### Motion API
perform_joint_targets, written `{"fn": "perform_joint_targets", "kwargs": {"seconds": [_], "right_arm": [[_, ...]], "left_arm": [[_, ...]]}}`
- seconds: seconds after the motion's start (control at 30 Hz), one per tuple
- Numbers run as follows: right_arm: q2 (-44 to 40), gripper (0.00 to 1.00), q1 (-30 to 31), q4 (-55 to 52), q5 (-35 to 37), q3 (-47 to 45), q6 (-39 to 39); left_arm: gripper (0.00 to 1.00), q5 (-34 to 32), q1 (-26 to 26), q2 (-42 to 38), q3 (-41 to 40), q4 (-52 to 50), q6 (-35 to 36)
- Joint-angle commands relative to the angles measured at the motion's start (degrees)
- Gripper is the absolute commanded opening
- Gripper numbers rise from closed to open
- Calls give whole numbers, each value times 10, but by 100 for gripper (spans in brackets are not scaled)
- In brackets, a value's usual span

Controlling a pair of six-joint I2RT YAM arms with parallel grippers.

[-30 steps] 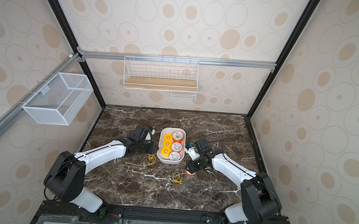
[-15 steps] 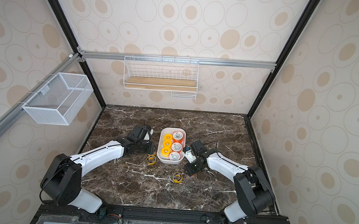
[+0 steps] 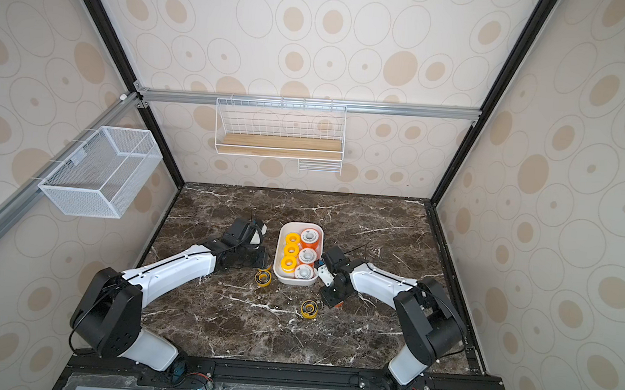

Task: Put the sealing tape into the storage box
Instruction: Pick up the sealing tape at the center of the board.

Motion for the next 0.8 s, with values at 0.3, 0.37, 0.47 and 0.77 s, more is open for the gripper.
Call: {"fn": "perform_joint_targets", "kwargs": {"seconds": [0.3,0.37,0.47,0.77], "right_arm": [[-20,25,4,-13,32,-8,25],[-35,25,1,-10,19,-11,27],[-57,25,-12,-7,-16,-13,30],[-111,27,-59,-14,-112,8,27]], "left_arm": [[40,1,4,4,13,-15,10],[40,6,4,8,14,-11,8],[40,16,3,17,21,-7,7],[39,36,3,62,56,4,10]]}}
